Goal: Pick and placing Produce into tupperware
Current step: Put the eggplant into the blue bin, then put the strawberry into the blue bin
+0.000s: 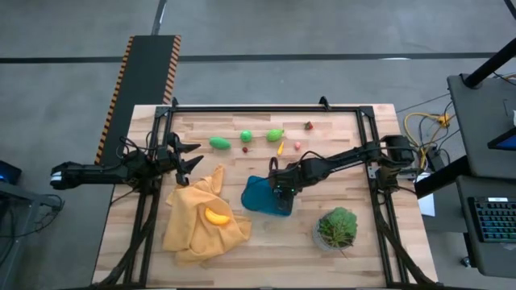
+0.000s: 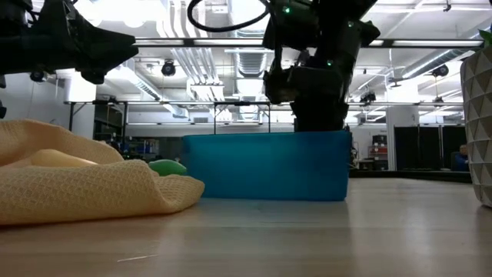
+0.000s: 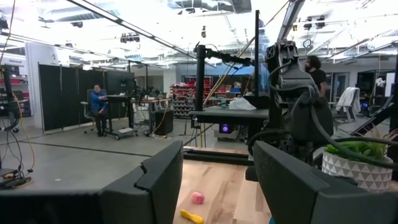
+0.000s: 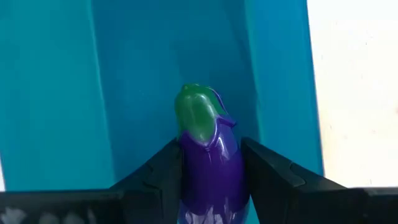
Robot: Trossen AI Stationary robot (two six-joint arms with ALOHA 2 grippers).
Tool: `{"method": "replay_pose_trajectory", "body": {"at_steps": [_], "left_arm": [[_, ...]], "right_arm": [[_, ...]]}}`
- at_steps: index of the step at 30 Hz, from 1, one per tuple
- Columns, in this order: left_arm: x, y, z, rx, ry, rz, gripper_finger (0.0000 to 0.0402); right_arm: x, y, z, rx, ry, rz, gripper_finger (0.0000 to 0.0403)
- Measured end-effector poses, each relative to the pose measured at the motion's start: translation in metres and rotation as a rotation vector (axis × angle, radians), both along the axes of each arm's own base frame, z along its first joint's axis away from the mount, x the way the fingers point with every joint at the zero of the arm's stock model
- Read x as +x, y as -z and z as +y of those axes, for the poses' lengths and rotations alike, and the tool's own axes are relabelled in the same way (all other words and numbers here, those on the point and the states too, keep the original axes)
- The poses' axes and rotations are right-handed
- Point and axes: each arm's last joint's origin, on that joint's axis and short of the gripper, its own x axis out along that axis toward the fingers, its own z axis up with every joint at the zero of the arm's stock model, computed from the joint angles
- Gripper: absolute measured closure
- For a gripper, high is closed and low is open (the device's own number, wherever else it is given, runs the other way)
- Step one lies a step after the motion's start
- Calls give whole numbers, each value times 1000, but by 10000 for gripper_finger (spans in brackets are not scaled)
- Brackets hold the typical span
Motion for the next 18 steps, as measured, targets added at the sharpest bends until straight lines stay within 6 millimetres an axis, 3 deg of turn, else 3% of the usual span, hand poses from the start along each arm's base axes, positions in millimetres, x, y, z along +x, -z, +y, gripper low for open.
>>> {"method": "replay_pose_trajectory", "body": {"at_steps": [9, 18], "left_arm": [[0, 0, 0, 0, -1, 1, 218], [0, 0, 0, 0, 0, 0, 218]], "right_arm": [[0, -3, 0, 1, 0, -11, 260], [0, -3, 0, 1, 0, -10, 225]]}}
